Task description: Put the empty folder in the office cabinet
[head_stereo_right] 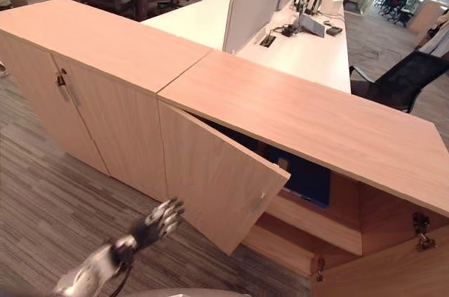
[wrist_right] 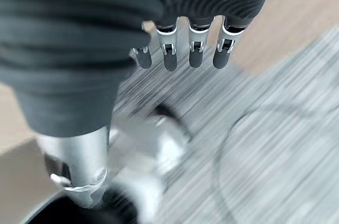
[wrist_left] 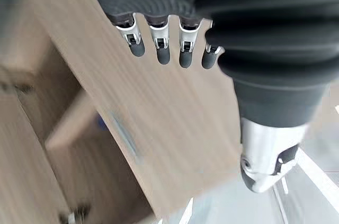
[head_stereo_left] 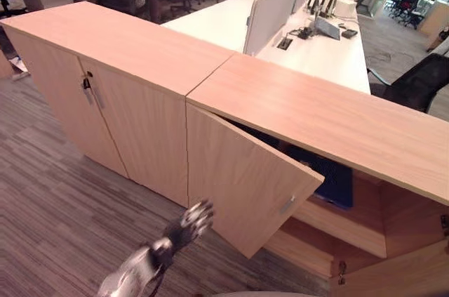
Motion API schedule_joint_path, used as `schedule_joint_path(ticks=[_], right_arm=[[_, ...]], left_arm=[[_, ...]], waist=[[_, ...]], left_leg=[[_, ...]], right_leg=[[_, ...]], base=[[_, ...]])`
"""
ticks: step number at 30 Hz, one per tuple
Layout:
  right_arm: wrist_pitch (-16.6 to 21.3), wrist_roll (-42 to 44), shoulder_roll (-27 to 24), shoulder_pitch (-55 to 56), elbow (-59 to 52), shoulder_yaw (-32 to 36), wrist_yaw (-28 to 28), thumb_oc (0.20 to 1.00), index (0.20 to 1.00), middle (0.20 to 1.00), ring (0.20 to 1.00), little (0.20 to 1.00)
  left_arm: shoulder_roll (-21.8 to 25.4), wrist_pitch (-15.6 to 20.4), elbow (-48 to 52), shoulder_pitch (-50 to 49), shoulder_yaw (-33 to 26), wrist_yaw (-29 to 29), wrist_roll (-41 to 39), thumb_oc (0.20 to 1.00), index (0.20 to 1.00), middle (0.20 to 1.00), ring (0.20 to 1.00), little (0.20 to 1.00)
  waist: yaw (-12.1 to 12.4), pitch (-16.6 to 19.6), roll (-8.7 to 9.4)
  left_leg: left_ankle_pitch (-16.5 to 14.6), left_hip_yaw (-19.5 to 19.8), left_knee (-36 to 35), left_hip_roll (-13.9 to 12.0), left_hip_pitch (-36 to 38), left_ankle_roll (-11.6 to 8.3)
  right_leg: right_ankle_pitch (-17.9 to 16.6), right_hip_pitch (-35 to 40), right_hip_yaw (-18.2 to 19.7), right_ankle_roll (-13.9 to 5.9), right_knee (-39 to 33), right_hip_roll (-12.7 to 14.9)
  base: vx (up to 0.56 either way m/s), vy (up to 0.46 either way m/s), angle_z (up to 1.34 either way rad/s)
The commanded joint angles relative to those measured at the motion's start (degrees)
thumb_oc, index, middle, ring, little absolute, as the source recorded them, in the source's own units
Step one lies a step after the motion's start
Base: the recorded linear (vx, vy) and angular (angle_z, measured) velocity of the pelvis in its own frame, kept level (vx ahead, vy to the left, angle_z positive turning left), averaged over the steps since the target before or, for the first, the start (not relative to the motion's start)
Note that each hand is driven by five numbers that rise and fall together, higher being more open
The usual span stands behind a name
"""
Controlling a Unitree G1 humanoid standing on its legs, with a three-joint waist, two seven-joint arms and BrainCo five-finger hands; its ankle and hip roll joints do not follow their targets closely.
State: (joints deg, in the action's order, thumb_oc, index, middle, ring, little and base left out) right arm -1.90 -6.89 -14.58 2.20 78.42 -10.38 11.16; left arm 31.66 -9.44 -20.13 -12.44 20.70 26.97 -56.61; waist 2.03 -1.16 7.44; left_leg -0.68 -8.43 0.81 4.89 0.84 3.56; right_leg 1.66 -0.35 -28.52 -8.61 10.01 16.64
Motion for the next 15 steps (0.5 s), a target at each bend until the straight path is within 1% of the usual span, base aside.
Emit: schedule_joint_path(ticks=[1, 2, 3, 4, 5, 6, 7, 8, 10, 11, 14, 15], right_arm=[[0.97, 6.64, 0.33, -4.28, -0.52, -1.29, -0.17, 1.000, 1.000, 1.000, 1.000, 1.000], [0.71, 7.35, 0.16, -5.52, -1.69, -0.74, -0.48, 1.000, 1.000, 1.000, 1.000, 1.000], [0.33, 7.48, 0.07, -6.68, -2.22, -0.43, -0.99, 1.000, 1.000, 1.000, 1.000, 1.000], [0.30, 7.49, 0.02, -6.70, -2.24, -0.52, -1.01, 1.000, 1.000, 1.000, 1.000, 1.000], [-0.30, 8.16, -0.26, -7.09, -1.67, 0.74, -1.51, 1.000, 1.000, 1.000, 1.000, 1.000], [-0.37, 10.93, -0.94, -7.78, -1.42, 3.22, -2.45, 1.000, 1.000, 1.000, 1.000, 1.000], [-0.38, 10.94, -0.96, -7.83, -1.41, 3.21, -2.45, 1.000, 1.000, 1.000, 1.000, 1.000], [-0.38, 12.35, -0.76, -7.43, -1.85, 3.74, -2.53, 1.000, 1.000, 1.000, 1.000, 1.000], [-0.79, 14.08, -0.84, -6.90, -1.66, 3.96, -2.51, 1.000, 1.000, 1.000, 1.000, 1.000], [-0.87, 15.40, -0.72, -6.16, -1.45, 4.19, -2.81, 1.000, 1.000, 1.000, 1.000, 1.000], [-0.59, 17.84, -0.08, -5.68, -1.90, 3.76, -3.86, 1.000, 1.000, 1.000, 1.000, 1.000], [-0.23, 19.66, 0.49, -5.45, -2.32, 3.71, -4.42, 1.000, 1.000, 1.000, 1.000, 1.000]], left_arm=[[-1.02, 1.26, 5.64, 4.34, 0.49, 1.97, 3.21, 1.000, 1.000, 1.000, 1.000, 1.000], [-0.60, 1.17, 2.35, 2.34, -0.94, 1.33, 6.89, 1.000, 1.000, 1.000, 1.000, 1.000], [-1.59, 1.21, -2.35, -0.23, -2.87, -0.02, 10.90, 1.000, 1.000, 1.000, 1.000, 1.000], [-1.79, 1.35, -2.62, -0.16, -2.93, 0.10, 11.10, 1.000, 1.000, 1.000, 1.000, 1.000], [-5.09, 0.76, -10.92, -1.81, -5.89, -1.03, 13.82, 1.000, 1.000, 1.000, 1.000, 1.000], [-12.37, 1.34, -29.01, -0.91, -15.12, -2.03, 17.77, 1.000, 1.000, 1.000, 1.000, 1.000], [-12.42, 1.41, -29.14, -0.82, -15.16, -1.97, 17.81, 1.000, 1.000, 1.000, 1.000, 1.000], [-14.25, 3.87, -37.84, 0.87, -20.92, -5.00, 21.05, 1.000, 1.000, 1.000, 1.000, 1.000], [-14.57, 6.75, -46.02, 3.76, -24.72, -8.72, 26.40, 1.000, 1.000, 1.000, 1.000, 1.000], [-14.49, 7.83, -51.56, 5.23, -27.36, -12.65, 31.10, 1.000, 1.000, 1.000, 1.000, 1.000], [-14.99, 8.67, -55.64, 6.43, -28.43, -16.54, 35.41, 1.000, 1.000, 1.000, 1.000, 1.000], [-15.23, 9.25, -55.54, 6.38, -28.60, -17.95, 36.24, 1.000, 1.000, 1.000, 1.000, 1.000]], waist=[[1.65, 1.11, 0.27], [2.12, 0.50, -0.57], [2.44, 0.53, -0.90], [2.44, 0.49, -0.95], [2.79, 0.69, -0.66], [3.15, 1.16, -0.10], [3.13, 1.13, -0.13], [3.19, 1.58, 0.61], [2.81, 1.85, 1.12], [2.46, 2.23, 1.38], [1.34, 2.53, 1.41], [0.73, 2.35, 1.45]], left_leg=[[-3.09, 1.35, -0.44, -0.19, -1.76, -0.52], [-3.53, -2.31, 0.08, -1.57, -1.95, -0.69], [-4.02, -4.74, 0.25, -2.29, -1.49, -0.51], [-4.06, -4.83, 0.26, -2.28, -1.44, -0.49], [-4.79, -6.79, 0.56, -2.62, -0.93, -0.32], [-5.10, -9.38, 1.02, -3.31, -0.96, -0.79], [-5.11, -9.38, 1.04, -3.33, -0.97, -0.80], [-4.81, -10.95, 1.30, -4.37, -1.58, -1.49], [-4.19, -11.83, 1.71, -5.79, -2.27, -2.65], [-3.74, -11.96, 1.63, -6.96, -2.52, -3.58], [-3.01, -12.47, 1.88, -9.48, -3.04, -5.39], [-2.46, -12.77, 1.92, -11.26, -3.12, -6.40]], right_leg=[[-12.24, 0.05, -5.45, -4.12, 2.33, 4.12], [-12.41, 0.73, -11.40, -4.26, 3.15, 6.17], [-13.27, 0.91, -14.48, -4.52, 3.43, 7.97], [-13.29, 0.90, -14.38, -4.54, 3.45, 7.99], [-14.27, 1.45, -15.87, -4.87, 2.77, 9.16], [-15.09, 2.41, -16.92, -4.93, -0.35, 9.28], [-15.11, 2.41, -16.93, -4.92, -0.39, 9.25], [-14.26, 2.64, -17.54, -4.47, -2.47, 8.33], [-13.68, 2.38, -17.34, -3.85, -3.95, 6.78], [-12.87, 2.18, -17.15, -3.25, -4.33, 5.69], [-11.04, 1.48, -16.40, -1.96, -4.50, 3.96], [-9.74, 0.91, -15.72, -1.13, -4.08, 2.79]], base=[[-0.11, 0.023, -0.65], [-0.11, 0.004, -0.71], [-0.06, 0.000, -0.98], [0.01, -0.069, -1.46], [0.06, -0.182, -1.53], [0.06, -0.184, -1.12], [0.07, -0.285, -0.74], [0.03, -0.229, -0.79], [0.08, -0.339, -0.69], [0.13, -0.367, -0.47], [0.12, -0.310, -0.29], [0.12, -0.357, -0.22]])
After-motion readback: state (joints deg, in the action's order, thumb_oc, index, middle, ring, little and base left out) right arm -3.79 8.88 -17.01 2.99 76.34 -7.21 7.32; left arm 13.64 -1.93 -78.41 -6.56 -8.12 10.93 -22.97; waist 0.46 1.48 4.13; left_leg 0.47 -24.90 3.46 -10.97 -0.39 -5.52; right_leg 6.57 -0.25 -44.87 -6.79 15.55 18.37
